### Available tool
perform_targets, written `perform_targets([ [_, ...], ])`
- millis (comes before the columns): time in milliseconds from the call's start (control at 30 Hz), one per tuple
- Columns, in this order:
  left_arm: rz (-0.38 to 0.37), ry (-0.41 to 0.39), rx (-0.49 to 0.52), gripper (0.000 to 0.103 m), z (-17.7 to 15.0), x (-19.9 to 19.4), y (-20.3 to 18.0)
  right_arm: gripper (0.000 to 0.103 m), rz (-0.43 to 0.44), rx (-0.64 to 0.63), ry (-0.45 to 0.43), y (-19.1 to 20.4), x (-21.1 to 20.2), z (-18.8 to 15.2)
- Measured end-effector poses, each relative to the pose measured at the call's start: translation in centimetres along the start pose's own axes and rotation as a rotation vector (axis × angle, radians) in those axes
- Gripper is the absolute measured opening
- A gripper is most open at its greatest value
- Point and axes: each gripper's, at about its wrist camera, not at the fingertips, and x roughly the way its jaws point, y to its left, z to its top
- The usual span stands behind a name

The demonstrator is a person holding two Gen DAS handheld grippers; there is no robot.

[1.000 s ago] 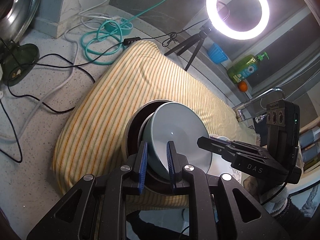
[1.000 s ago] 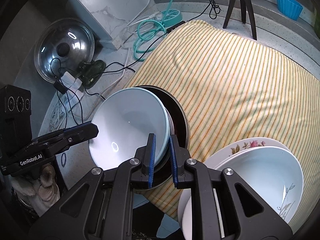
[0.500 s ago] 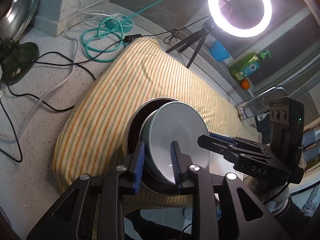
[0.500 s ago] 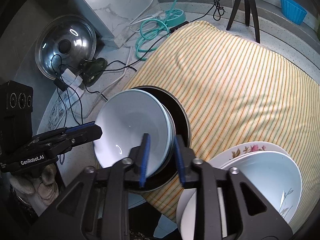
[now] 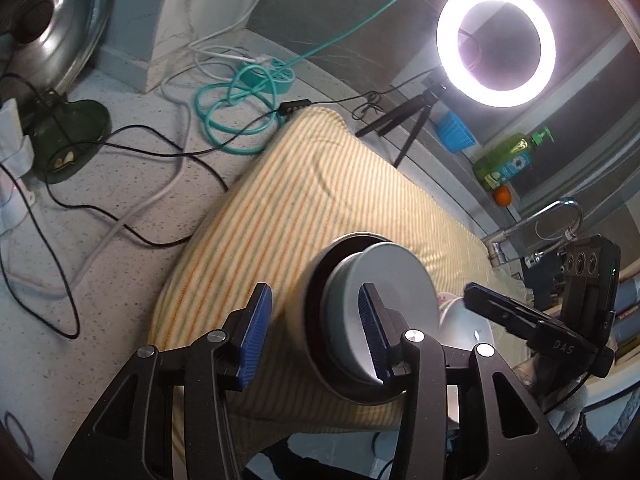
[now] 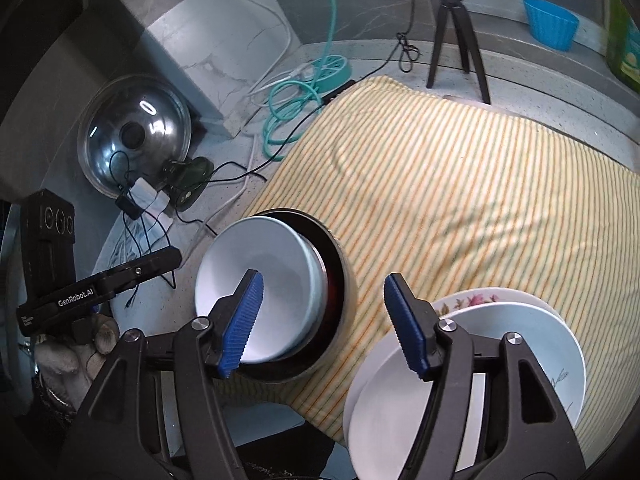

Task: Organize plates and bowls
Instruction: 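Close both grippers on the rim of the nested bowl stack, then lift the nested bowl stack with both grippers and carry it over the plate stack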

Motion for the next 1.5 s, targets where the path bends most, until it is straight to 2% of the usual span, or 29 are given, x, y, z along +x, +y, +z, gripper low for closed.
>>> perform_targets([
  [367,0.012,0.030,-0.014,0.041,-0.8,1.0,1.0,0.064,0.007,0.155,0.000,-3.7,0.2,-1.5],
  [500,0.005,0.038,-0.005,0.039,-0.8,1.3,0.9,0.050,0.025,0.160,0.021,-3.6,0.9,-1.9],
  [600,-0.006,0.049,0.001,0.032,-0.9,1.6,0.8,0.041,0.048,0.171,0.041,-3.4,1.5,-2.2],
  [667,-0.009,0.056,0.005,0.026,-0.9,1.8,0.8,0.038,0.049,0.169,0.051,-3.1,2.0,-2.3],
  [767,-0.013,0.070,0.003,0.024,-1.0,2.2,1.0,0.035,0.054,0.166,0.060,-2.8,2.4,-2.3],
  [900,-0.024,0.083,-0.006,0.019,-1.0,2.5,1.2,0.025,0.049,0.166,0.074,-2.8,3.2,-2.2],
  [1233,-0.051,0.109,-0.013,0.016,-1.0,3.4,1.4,0.014,0.067,0.186,0.095,-2.7,4.3,-2.1],
  [1367,-0.059,0.119,0.005,0.008,-0.9,3.6,0.9,0.013,0.062,0.180,0.095,-2.3,4.3,-2.0],
  [1500,-0.046,0.116,0.030,0.008,-0.9,3.6,0.5,0.013,0.049,0.171,0.096,-2.2,4.3,-2.0],
])
